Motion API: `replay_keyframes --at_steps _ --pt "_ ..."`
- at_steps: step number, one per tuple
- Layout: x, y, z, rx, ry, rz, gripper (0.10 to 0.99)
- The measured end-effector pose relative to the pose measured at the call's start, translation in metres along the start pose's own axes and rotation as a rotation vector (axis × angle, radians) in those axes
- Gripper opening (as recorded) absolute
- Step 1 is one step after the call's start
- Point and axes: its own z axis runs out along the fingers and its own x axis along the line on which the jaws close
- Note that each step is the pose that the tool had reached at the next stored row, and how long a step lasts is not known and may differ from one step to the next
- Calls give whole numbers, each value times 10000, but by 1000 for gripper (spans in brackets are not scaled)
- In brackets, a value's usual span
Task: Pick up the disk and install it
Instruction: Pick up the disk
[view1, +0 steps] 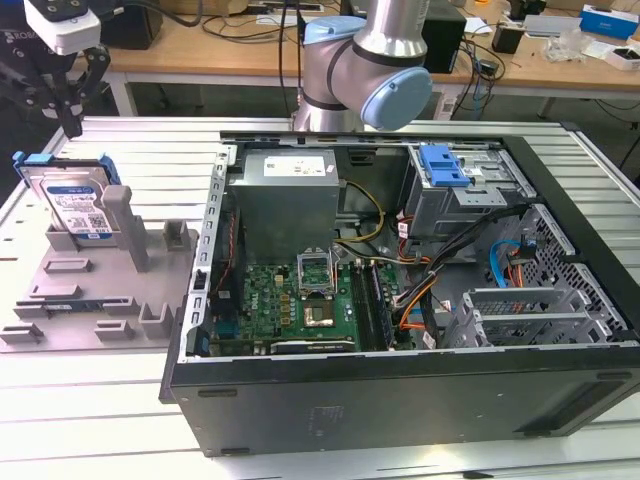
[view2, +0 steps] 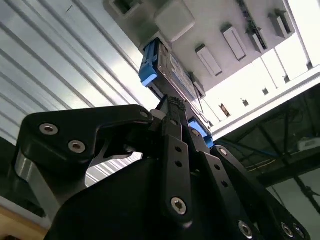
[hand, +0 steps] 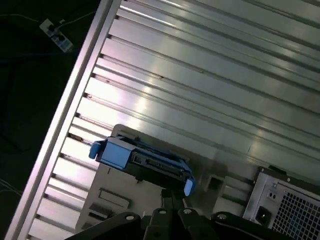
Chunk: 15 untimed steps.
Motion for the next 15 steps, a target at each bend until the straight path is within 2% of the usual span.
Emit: replay_keyframes --at_steps 2,4,6,8,9,10,11,12,15 --pt "0 0 1 12 34 -702 106" --pt "0 0 1 19 49 -1056 106" --pt "0 0 3 34 90 -1916 106" --pt "0 0 4 43 113 -2400 114" --pt "0 0 4 47 122 -2596 169" --pt "0 0 4 52 136 -2874 169" --pt "0 0 5 55 144 -3053 294" --pt "0 0 6 58 152 -3233 294" --pt "0 0 7 72 190 -4011 478"
